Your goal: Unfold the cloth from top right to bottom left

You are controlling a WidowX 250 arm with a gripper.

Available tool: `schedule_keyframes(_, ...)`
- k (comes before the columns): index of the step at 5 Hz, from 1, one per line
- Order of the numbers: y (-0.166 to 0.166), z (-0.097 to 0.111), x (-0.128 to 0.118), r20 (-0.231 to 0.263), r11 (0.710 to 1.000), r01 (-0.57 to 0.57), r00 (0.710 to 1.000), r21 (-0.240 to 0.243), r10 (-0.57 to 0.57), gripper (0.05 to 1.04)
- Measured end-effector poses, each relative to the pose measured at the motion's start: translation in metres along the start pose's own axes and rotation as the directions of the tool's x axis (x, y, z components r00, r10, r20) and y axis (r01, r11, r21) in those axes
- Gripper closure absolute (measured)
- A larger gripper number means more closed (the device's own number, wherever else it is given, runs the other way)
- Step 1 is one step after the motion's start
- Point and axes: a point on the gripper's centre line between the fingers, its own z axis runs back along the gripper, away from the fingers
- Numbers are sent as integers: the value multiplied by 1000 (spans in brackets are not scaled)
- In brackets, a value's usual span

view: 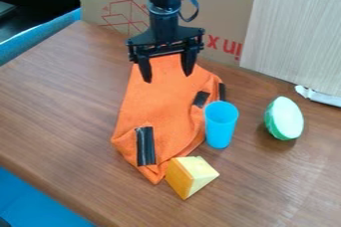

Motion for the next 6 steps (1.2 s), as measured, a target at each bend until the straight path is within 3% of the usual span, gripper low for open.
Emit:
schedule_keyframes(2, -12, -21, -6, -49, 999, 50, 998, 10, -50, 87)
schedule_keyframes(6, -30, -36, -17, -12, 995, 98, 995, -27, -98, 84)
